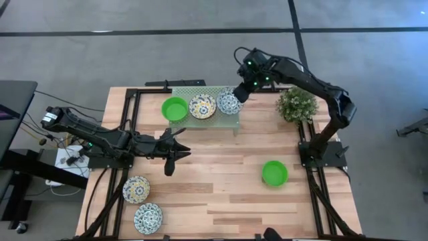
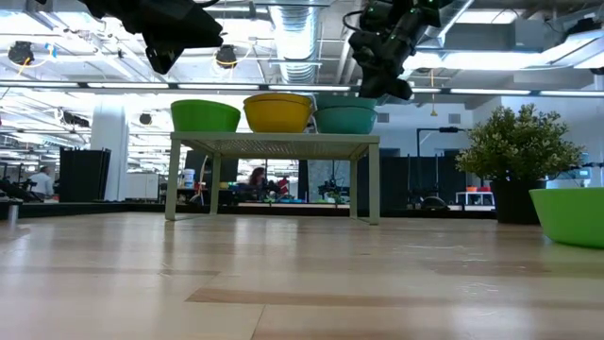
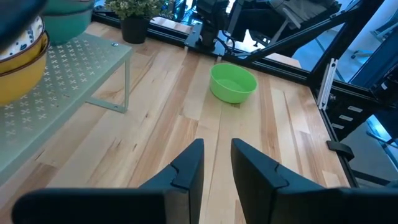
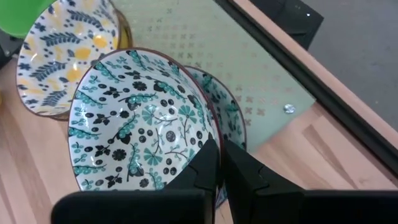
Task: Pick & Place Mini bowls
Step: Stack the right blue patterned bowl on the blue patterned bowl on the shelf
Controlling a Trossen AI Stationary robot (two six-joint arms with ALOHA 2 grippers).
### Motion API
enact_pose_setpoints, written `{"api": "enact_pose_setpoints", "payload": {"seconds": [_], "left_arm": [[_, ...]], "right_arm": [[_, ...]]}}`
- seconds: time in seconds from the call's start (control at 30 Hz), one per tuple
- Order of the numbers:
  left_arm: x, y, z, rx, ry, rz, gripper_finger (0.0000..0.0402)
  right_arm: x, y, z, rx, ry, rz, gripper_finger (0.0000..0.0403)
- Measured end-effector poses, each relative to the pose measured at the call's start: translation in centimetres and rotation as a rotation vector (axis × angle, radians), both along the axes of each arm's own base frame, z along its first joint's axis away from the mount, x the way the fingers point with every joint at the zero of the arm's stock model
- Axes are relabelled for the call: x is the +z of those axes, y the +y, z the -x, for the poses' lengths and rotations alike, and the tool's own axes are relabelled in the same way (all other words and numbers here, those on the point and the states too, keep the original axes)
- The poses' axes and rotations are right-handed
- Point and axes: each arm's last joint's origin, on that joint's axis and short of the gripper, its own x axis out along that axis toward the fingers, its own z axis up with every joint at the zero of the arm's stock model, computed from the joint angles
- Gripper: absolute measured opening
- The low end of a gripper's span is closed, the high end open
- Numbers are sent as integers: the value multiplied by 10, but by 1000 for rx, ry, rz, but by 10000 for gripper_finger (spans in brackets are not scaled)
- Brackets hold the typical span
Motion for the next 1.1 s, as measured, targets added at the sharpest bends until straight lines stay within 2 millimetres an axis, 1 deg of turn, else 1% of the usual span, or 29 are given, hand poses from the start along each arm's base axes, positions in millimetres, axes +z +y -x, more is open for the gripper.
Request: {"api": "enact_pose_setpoints", "payload": {"seconds": [0.1,0.23,0.47,0.6,0.97,1.1], "left_arm": [[0,0,0,0,0,0,81],[0,0,0,0,0,0,81],[0,0,0,0,0,1,81],[0,0,0,1,0,3,81],[0,0,0,1,0,3,81],[0,0,0,1,0,3,81]], "right_arm": [[0,1,1,0,5,-4,15],[1,2,3,44,21,16,24],[-7,0,-1,45,48,0,35],[-6,0,-2,79,46,43,39],[-5,-1,-2,82,42,54,56],[-7,1,0,146,85,94,57]]}}
